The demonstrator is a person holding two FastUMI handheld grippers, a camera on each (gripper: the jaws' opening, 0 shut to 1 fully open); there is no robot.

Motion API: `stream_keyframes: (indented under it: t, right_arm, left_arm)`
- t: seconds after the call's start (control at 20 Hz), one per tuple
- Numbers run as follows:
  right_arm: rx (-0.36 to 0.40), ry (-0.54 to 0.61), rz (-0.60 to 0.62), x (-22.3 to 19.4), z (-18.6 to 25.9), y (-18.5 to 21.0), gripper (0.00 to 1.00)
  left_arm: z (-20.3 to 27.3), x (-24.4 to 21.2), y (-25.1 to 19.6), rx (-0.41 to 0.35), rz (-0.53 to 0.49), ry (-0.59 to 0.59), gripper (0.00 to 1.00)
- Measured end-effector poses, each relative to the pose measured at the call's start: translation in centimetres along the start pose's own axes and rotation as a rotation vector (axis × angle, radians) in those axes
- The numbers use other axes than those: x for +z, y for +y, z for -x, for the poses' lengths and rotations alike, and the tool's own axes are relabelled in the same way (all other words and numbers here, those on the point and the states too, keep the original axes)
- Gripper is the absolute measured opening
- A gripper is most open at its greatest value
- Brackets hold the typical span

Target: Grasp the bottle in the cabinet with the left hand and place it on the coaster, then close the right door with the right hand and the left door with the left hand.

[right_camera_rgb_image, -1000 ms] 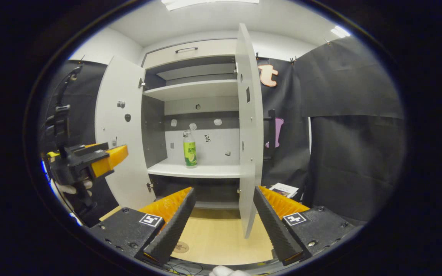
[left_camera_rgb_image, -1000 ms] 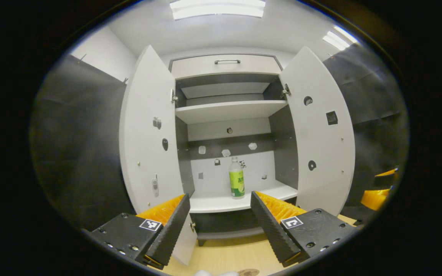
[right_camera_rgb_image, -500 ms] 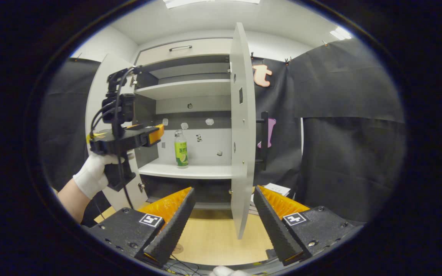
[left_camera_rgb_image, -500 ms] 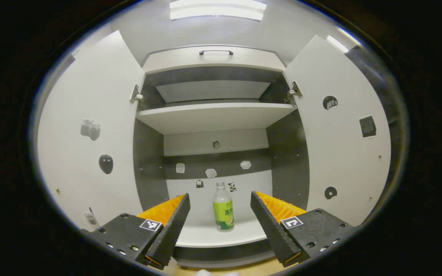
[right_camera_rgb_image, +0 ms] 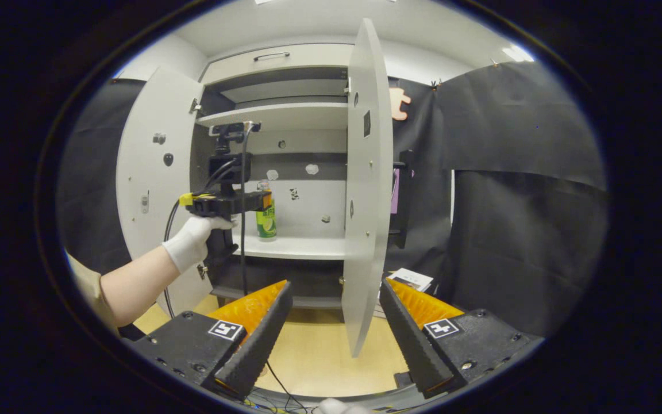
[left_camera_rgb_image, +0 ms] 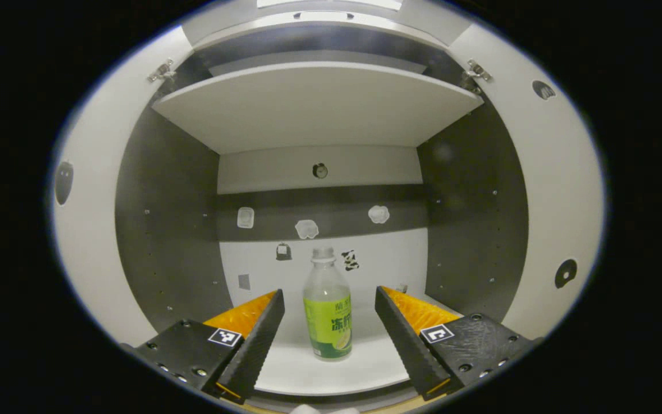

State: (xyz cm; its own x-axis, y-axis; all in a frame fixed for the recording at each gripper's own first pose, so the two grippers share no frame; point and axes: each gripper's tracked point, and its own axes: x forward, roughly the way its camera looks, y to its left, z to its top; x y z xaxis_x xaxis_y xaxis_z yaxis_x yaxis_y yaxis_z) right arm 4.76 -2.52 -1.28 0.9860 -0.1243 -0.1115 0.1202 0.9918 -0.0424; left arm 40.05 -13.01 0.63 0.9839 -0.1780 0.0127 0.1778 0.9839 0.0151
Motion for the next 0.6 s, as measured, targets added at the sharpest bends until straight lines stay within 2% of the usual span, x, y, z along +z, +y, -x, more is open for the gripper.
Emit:
stream_keyframes:
  t: [0.3,0.6]
  right_arm:
    - [-0.003,0.025,0.017,-0.4,-0.6,-0.1,0.99]
    - [-0.019,0.034,0.038,-0.2,-0.7,-0.4,0.99]
  left_arm:
    - [-3.9,-3.4,0.6,0.028,-0.017,0.066,0.97]
    - [-6.9,-5.8,0.2,0.028,0.024,0.121,0.97]
